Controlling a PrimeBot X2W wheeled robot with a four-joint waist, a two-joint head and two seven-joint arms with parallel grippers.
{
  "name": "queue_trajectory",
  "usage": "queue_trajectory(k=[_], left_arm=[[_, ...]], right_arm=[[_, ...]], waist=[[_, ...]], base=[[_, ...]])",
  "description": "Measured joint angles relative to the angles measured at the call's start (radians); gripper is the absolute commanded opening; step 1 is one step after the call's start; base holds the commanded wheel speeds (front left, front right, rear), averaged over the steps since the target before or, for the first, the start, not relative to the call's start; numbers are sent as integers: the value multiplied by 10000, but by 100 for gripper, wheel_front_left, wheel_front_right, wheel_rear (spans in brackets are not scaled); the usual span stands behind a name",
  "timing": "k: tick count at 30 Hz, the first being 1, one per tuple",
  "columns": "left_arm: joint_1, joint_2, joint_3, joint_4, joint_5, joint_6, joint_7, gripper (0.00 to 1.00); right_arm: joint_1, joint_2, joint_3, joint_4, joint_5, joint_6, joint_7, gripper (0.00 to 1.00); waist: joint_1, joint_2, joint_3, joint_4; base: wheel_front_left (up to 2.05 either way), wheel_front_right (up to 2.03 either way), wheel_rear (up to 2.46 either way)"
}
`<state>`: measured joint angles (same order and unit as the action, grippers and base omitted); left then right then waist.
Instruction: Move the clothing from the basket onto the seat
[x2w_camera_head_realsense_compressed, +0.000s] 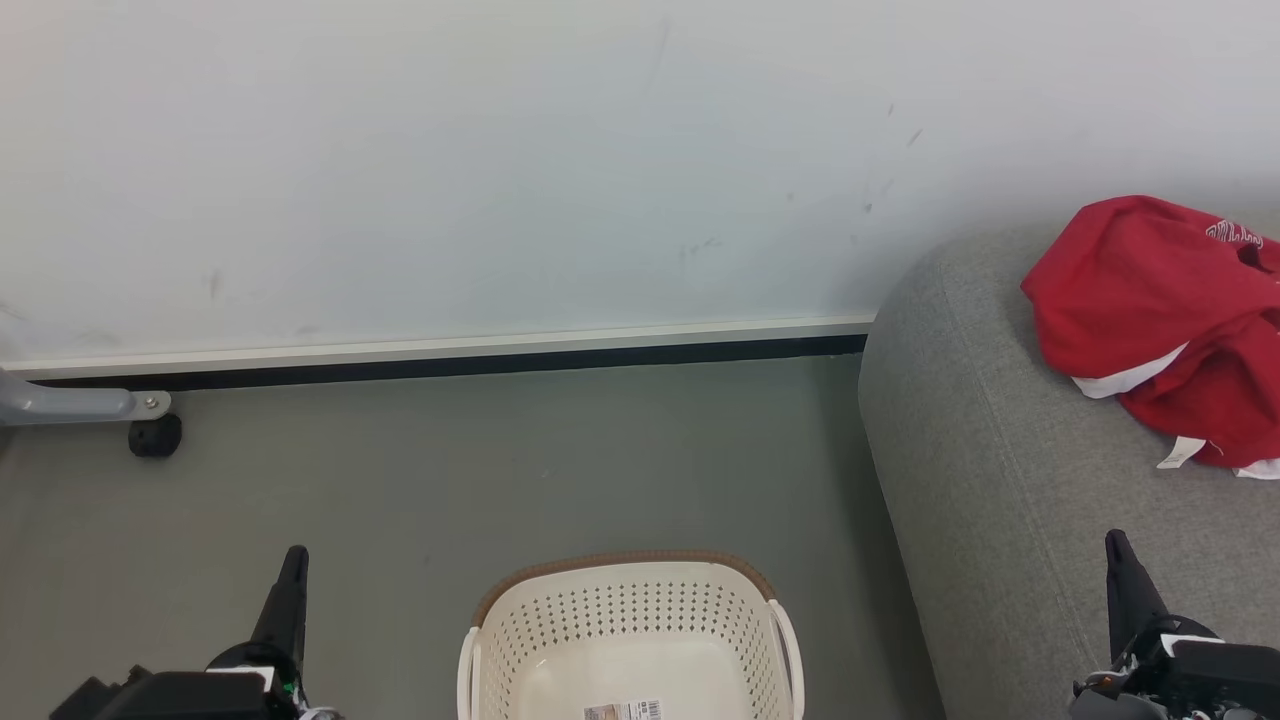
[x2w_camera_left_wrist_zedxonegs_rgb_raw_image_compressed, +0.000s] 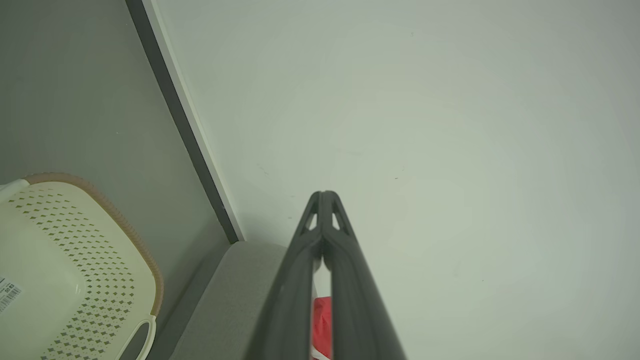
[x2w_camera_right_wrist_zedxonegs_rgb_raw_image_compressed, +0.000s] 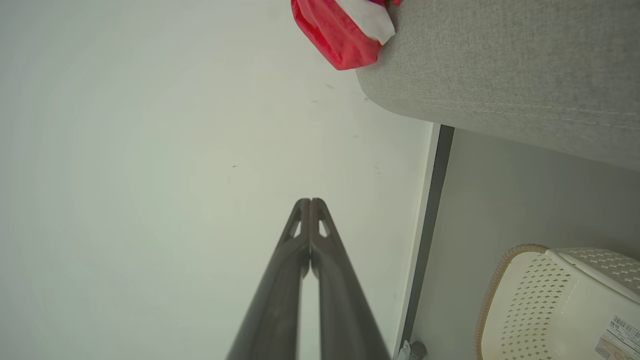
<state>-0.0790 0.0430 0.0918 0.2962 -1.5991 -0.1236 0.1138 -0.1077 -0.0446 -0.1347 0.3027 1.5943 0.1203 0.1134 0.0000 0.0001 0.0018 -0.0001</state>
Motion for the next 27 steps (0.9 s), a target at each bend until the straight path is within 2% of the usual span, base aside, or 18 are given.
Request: queue_trajectory(k=[27], left_arm=[[-3,-2,0,0,-2,0,0,0]], right_arm=[[3,4,2,-29,4,2,0,0]], waist=[[0,0,0,1]], base=[[0,0,0]])
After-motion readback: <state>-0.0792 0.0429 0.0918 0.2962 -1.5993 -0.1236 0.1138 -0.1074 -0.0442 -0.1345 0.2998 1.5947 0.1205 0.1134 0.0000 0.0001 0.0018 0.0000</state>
